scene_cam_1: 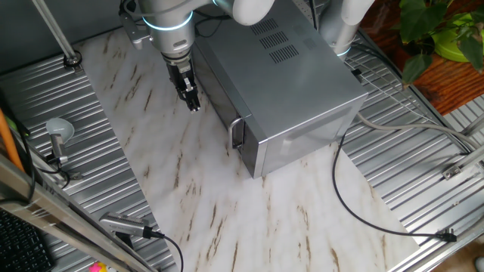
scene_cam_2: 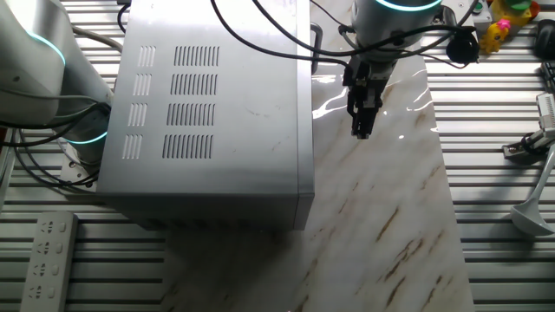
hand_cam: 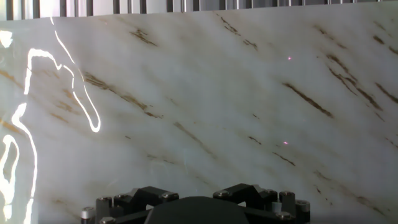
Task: Open the microwave door
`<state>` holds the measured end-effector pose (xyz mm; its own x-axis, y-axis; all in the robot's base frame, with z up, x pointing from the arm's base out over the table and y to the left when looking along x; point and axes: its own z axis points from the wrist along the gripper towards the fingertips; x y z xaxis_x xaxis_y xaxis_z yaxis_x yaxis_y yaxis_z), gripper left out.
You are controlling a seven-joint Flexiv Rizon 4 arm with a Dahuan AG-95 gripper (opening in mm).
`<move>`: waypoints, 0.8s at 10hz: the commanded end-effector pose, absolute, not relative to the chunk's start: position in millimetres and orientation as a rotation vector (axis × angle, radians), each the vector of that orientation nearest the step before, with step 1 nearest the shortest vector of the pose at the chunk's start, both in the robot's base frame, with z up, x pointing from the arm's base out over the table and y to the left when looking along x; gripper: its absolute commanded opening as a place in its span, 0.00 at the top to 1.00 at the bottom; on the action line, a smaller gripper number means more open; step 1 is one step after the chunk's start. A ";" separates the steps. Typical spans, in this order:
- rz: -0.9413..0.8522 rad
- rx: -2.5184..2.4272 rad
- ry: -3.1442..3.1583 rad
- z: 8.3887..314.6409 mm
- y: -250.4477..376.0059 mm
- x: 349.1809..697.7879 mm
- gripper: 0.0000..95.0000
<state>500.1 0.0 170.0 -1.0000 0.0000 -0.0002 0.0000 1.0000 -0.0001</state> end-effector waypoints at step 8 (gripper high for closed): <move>0.110 -0.282 3.112 166.5 -30.9 539.3 1.00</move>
<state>536.6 -29.9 166.9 -0.9848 -0.1718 -0.0251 -0.1731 0.9828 0.0641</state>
